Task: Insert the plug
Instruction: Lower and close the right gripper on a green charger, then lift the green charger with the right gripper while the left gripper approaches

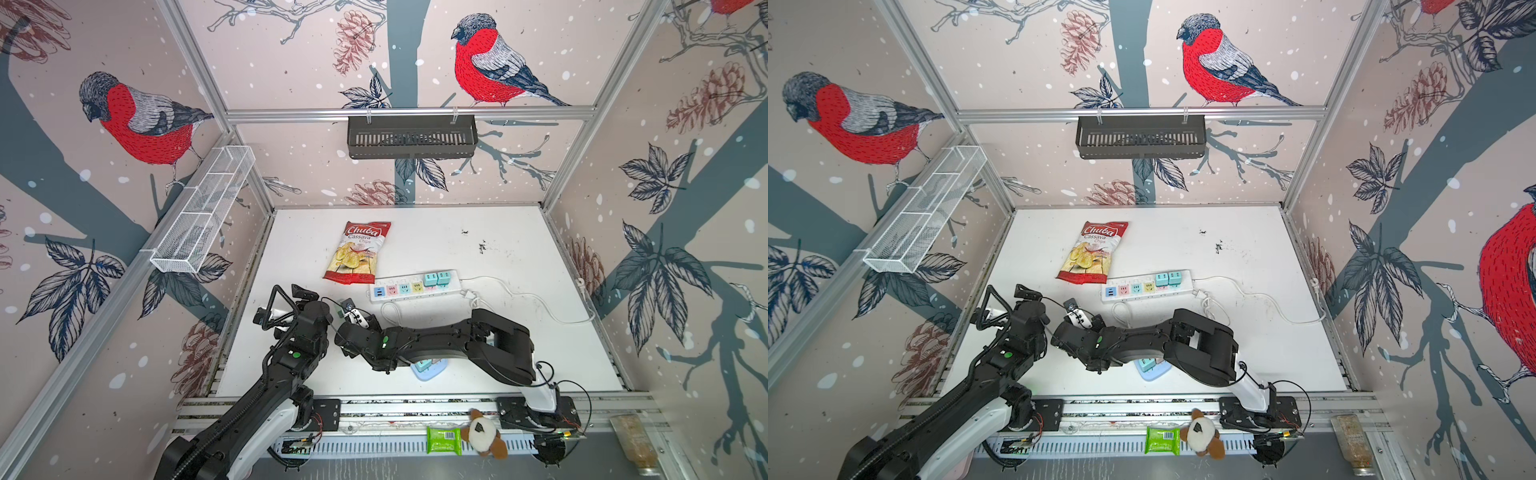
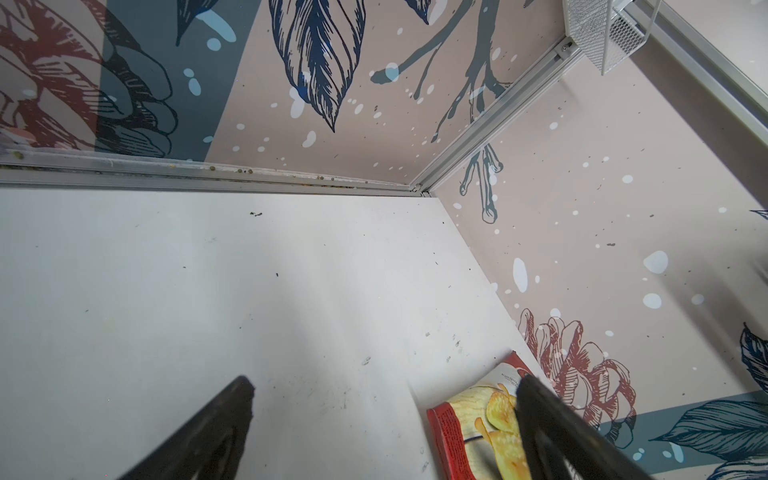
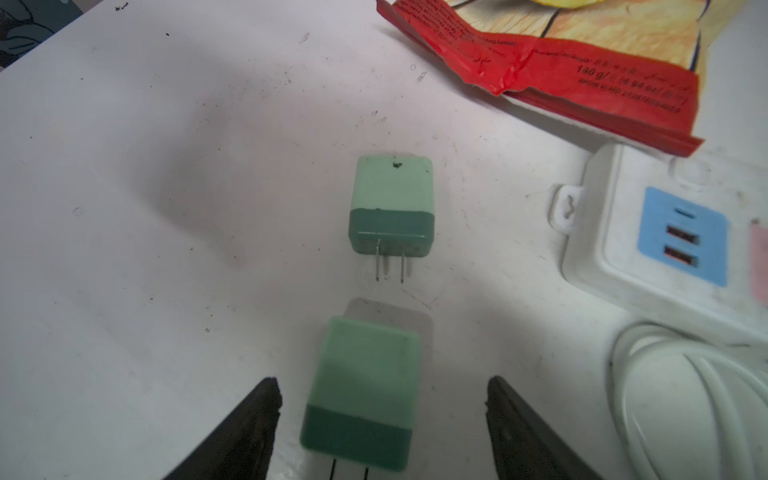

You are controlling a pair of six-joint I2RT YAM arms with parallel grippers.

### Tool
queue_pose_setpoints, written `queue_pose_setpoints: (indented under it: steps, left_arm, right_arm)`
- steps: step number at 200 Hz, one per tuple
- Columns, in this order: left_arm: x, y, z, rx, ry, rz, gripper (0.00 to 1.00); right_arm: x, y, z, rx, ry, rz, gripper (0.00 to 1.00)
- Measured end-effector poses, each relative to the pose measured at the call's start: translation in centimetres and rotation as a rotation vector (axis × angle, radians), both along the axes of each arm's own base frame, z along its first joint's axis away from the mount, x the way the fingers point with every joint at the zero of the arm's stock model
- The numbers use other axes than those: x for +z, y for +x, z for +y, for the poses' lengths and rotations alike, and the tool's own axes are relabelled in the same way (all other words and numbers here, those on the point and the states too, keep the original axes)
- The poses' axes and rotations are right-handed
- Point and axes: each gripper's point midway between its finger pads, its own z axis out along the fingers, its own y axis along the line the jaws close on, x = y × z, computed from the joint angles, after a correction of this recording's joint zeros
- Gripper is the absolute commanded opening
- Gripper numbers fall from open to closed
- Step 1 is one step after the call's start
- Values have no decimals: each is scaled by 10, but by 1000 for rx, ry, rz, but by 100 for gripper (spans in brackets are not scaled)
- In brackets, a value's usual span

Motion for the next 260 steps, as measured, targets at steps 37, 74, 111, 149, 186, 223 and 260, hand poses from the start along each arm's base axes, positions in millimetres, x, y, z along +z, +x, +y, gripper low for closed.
queue_pose_setpoints:
  steps: [37,74,111,149,186,223,260]
  left_arm:
    - [-1,-2,2,12,-13,-12,98]
    - [-1,-4,3,23,-22,-21,98]
    - [-2,-6,4,29,-19,-18,98]
    - [-1,-6,5,31,-22,-22,98]
    - [-1,-6,4,29,-20,-19,98]
    - [0,-1,0,-6,-3,-1,97]
    - [15,17,-22,-168,54,-5,97]
  right_arm:
    - [-13,0,5,-6,-5,16,74]
    - [-20,0,8,-3,-7,28,67]
    - [-24,1,10,-1,-12,34,52]
    - [-22,1,2,-3,-10,35,40]
    - [6,-3,-17,-4,29,17,35]
    - [51,-7,-48,0,95,-65,31]
    - [88,-6,-96,-11,136,-184,27]
